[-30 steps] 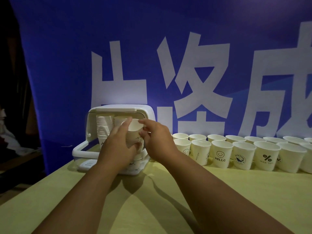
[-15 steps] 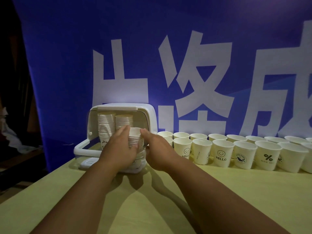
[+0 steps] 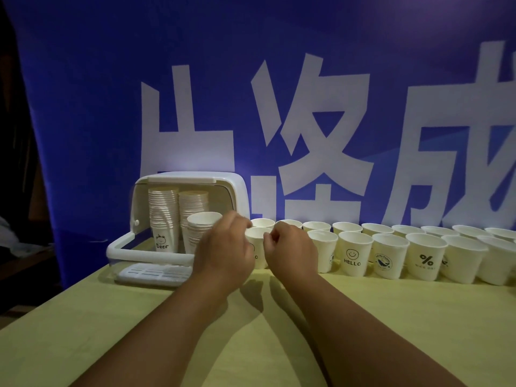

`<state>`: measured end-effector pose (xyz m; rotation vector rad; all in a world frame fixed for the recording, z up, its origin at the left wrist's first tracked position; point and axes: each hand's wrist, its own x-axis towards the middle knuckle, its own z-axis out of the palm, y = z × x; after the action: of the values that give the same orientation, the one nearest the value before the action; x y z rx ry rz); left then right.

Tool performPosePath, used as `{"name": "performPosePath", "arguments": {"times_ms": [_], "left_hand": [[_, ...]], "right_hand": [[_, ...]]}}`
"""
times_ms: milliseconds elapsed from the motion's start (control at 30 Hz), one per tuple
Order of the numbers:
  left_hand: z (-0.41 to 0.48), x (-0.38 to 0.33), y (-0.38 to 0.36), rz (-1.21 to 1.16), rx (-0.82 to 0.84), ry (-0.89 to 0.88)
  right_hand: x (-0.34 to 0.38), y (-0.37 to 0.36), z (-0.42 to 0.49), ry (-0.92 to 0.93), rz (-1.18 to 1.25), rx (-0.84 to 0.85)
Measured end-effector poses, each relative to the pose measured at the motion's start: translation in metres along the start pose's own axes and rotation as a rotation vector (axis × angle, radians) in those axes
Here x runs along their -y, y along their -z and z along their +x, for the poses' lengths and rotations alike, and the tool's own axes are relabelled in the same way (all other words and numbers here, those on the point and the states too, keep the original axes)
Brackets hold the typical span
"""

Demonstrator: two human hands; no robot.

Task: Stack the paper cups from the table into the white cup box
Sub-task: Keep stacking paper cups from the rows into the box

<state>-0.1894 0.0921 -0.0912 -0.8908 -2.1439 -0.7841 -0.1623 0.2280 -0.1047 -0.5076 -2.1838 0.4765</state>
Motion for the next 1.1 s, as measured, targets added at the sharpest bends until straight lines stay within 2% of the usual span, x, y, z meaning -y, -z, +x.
{"name": "performPosePath", "arguments": {"times_ms": [100,200,267,333,400,567,733,767,833,967,1100], "left_hand": [[-0.005,-0.013,-0.021,-0.010,0.220,0.135],[-0.007,-0.012,-0.037,0.202,0.410,0.073],[-0.011,-0.007,-0.046,0.194,0.504,0.020],[-0.016,-0.001,-0.052,0.127,0.569,0.045],[-0.016,0.002,-0.052,0.069,0.577,0.098],[-0.012,-0.003,-0.048,0.118,0.439,0.149],[0.000,-0.012,-0.044,0.200,0.513,0.192],[0.003,-0.013,-0.042,0.247,0.503,0.189],[0.003,-0.013,-0.036,0.225,0.379,0.131],[0.003,-0.009,-0.020,-0.063,0.047,0.101],[0.011,0.006,-0.009,-0.128,-0.244,-0.007]], "right_hand": [[-0.012,-0.003,-0.002,-0.028,-0.008,-0.032],[-0.022,-0.006,-0.004,-0.028,-0.040,0.019],[-0.026,-0.008,-0.005,-0.028,-0.054,0.048],[-0.028,-0.009,-0.005,-0.023,-0.066,0.063],[-0.028,-0.009,-0.005,-0.014,-0.070,0.056],[-0.026,-0.009,-0.003,-0.036,-0.064,0.055],[-0.020,-0.006,0.001,-0.021,-0.038,0.002],[-0.017,-0.004,0.002,-0.019,-0.032,-0.013],[-0.012,0.000,0.004,-0.027,-0.014,-0.067],[-0.001,0.014,0.010,-0.016,0.084,-0.154],[0.012,0.028,0.019,0.029,0.223,-0.216]]}}
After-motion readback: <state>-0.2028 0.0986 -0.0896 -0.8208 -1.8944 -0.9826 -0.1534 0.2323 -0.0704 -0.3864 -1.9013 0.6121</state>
